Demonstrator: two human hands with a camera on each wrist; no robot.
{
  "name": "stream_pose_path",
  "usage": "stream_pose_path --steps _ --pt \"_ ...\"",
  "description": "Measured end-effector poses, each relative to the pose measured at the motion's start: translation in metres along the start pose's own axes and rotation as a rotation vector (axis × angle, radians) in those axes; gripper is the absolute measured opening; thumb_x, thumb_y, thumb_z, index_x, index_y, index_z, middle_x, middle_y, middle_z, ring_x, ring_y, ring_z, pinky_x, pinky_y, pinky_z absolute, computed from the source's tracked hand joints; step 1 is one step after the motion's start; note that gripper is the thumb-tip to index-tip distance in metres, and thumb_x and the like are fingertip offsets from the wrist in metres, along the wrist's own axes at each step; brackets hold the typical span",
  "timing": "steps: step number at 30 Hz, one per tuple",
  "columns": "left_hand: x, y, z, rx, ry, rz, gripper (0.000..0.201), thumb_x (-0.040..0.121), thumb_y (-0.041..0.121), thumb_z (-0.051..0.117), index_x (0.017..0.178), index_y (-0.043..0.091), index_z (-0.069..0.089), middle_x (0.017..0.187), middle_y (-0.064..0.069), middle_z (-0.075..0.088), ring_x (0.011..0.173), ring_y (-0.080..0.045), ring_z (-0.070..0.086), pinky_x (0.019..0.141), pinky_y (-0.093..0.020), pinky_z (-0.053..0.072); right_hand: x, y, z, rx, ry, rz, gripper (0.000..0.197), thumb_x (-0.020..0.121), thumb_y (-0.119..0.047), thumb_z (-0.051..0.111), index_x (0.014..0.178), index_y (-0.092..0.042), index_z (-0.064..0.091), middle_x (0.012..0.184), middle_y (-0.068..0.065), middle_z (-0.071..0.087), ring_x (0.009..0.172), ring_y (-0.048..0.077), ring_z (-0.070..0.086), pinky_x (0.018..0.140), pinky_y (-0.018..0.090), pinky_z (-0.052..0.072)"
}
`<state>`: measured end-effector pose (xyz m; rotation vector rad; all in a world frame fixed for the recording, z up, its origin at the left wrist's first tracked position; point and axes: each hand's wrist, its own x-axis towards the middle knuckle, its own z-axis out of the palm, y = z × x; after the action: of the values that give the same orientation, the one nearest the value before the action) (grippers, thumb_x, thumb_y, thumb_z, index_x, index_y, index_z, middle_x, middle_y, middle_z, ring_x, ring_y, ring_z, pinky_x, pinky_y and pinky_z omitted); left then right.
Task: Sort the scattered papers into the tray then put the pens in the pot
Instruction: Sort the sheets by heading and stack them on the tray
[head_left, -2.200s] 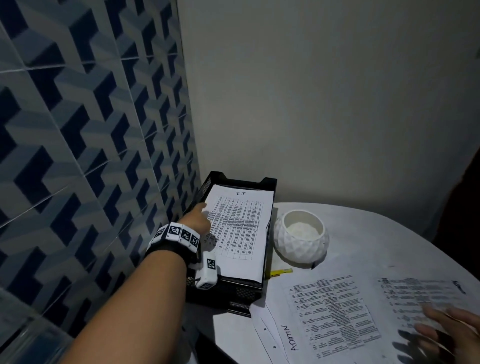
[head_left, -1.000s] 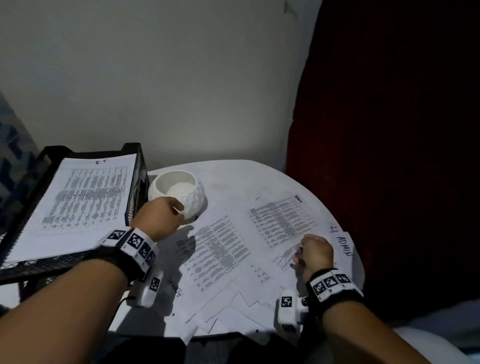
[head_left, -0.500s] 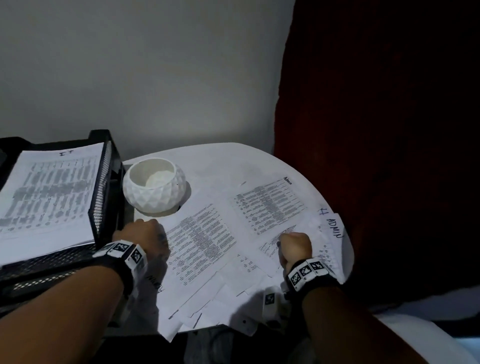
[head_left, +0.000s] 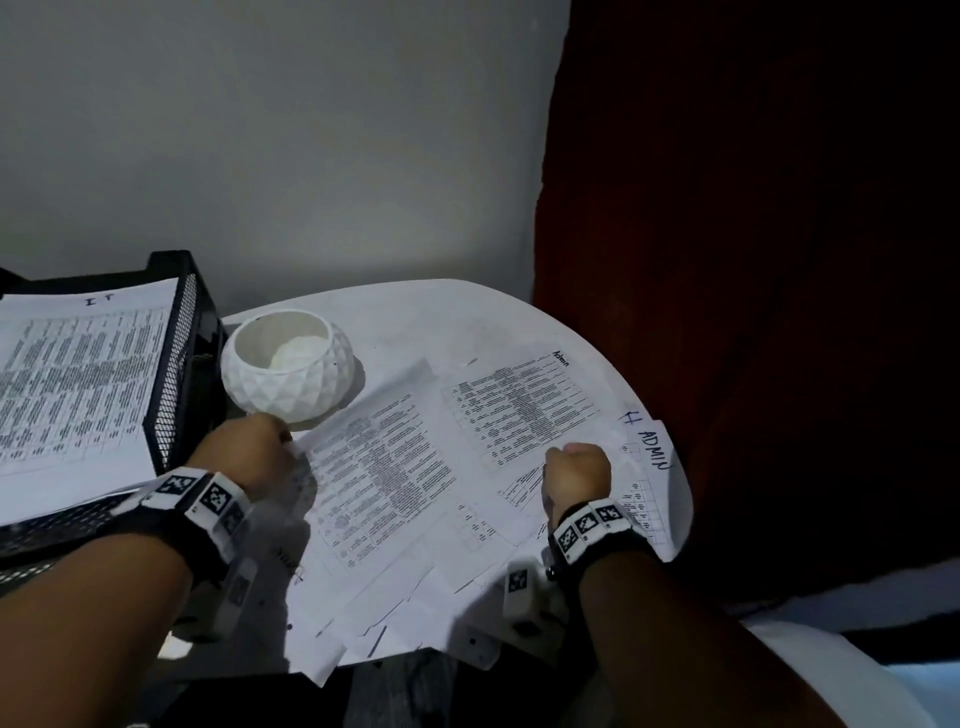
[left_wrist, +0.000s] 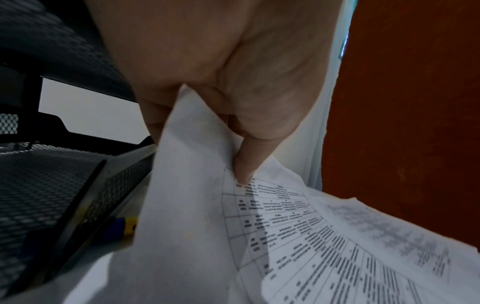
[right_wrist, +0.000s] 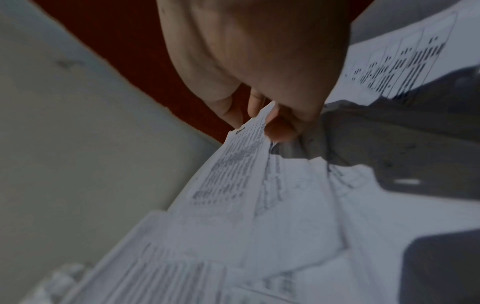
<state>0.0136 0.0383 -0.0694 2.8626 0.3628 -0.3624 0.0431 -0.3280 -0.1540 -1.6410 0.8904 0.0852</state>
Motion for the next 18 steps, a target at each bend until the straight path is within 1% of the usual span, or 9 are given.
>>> stream_pose_path --steps 2,3,5,8,11,13,15,17,18 --pt "0.001 -0.004 -0.007 -0.053 0.066 0.023 0.013 0.086 0.024 0.064 0.093 0.021 0.073 0.098 -0.012 0.074 0.089 -0.033 0.068 0.076 -0.034 0.053 -0.019 -0.018 0.000 0.077 -0.076 0.087 0.010 0.080 -0.016 0.065 0.079 -0.011 0.056 0.077 0.017 0.048 0.063 0.028 0.038 0.058 0.037 0.042" --pt "0.001 -0.006 -0.012 -0.068 0.103 0.034 0.013 0.089 0.022 0.061 0.095 0.019 0.072 0.098 -0.015 0.073 0.090 -0.035 0.068 0.075 -0.034 0.051 -0.022 -0.023 0.000 0.096 -0.125 0.142 0.012 0.087 -0.014 0.067 0.084 -0.004 0.060 0.077 0.016 0.048 0.061 0.028 0.037 0.061 0.038 0.045" --pt "0.002 -0.008 -0.019 -0.085 0.172 0.051 0.015 0.090 0.019 0.057 0.096 0.018 0.071 0.098 -0.017 0.073 0.090 -0.039 0.067 0.071 -0.034 0.048 -0.018 -0.029 0.003 0.092 -0.163 0.231 0.021 0.095 -0.016 0.066 0.102 0.003 0.065 0.080 0.010 0.051 0.064 0.027 0.041 0.076 0.044 0.053" --pt "0.002 -0.007 -0.029 -0.101 0.228 0.085 0.018 0.090 0.018 0.054 0.095 0.020 0.072 0.096 -0.018 0.073 0.086 -0.040 0.067 0.068 -0.033 0.047 -0.010 -0.037 0.011 0.095 -0.155 0.247 0.029 0.095 -0.016 0.065 0.115 0.005 0.062 0.081 0.009 0.053 0.070 0.030 0.046 0.093 0.050 0.052" --pt "0.000 -0.003 -0.038 -0.101 0.263 0.104 0.018 0.092 0.017 0.055 0.097 0.018 0.073 0.093 -0.019 0.072 0.083 -0.039 0.066 0.068 -0.034 0.048 -0.006 -0.035 0.019 0.096 -0.140 0.252 0.023 0.092 -0.019 0.064 0.108 -0.003 0.060 0.094 0.010 0.059 0.079 0.028 0.053 0.100 0.049 0.052" --pt "0.001 -0.003 -0.044 -0.111 0.285 0.108 0.017 0.092 0.016 0.057 0.099 0.016 0.072 0.094 -0.020 0.072 0.086 -0.040 0.067 0.072 -0.037 0.050 -0.006 -0.036 0.024 0.129 -0.153 0.250 0.021 0.089 -0.025 0.060 0.104 -0.011 0.053 0.098 0.009 0.055 0.072 0.024 0.051 0.088 0.046 0.055" --pt "0.002 -0.004 -0.048 -0.124 0.285 0.108 0.018 0.091 0.016 0.057 0.100 0.016 0.072 0.097 -0.020 0.072 0.089 -0.039 0.067 0.074 -0.037 0.050 -0.004 -0.040 0.025 0.161 -0.188 0.305 0.026 0.092 -0.029 0.059 0.109 -0.011 0.052 0.103 0.013 0.049 0.072 0.025 0.050 0.070 0.040 0.048" --pt "0.004 -0.006 -0.051 -0.139 0.267 0.104 0.019 0.090 0.015 0.056 0.100 0.018 0.072 0.098 -0.018 0.072 0.088 -0.038 0.066 0.074 -0.036 0.050 -0.004 -0.045 0.023 0.184 -0.210 0.367 0.027 0.097 -0.032 0.060 0.110 -0.008 0.057 0.098 0.012 0.042 0.079 0.028 0.051 0.066 0.036 0.041" --pt "0.005 -0.007 -0.051 -0.141 0.254 0.100 0.019 0.090 0.016 0.056 0.101 0.019 0.072 0.099 -0.017 0.072 0.088 -0.037 0.066 0.075 -0.036 0.050 -0.002 -0.043 0.023 0.188 -0.212 0.373 0.026 0.097 -0.031 0.062 0.108 -0.007 0.059 0.090 0.011 0.040 0.073 0.026 0.047 0.062 0.035 0.038"
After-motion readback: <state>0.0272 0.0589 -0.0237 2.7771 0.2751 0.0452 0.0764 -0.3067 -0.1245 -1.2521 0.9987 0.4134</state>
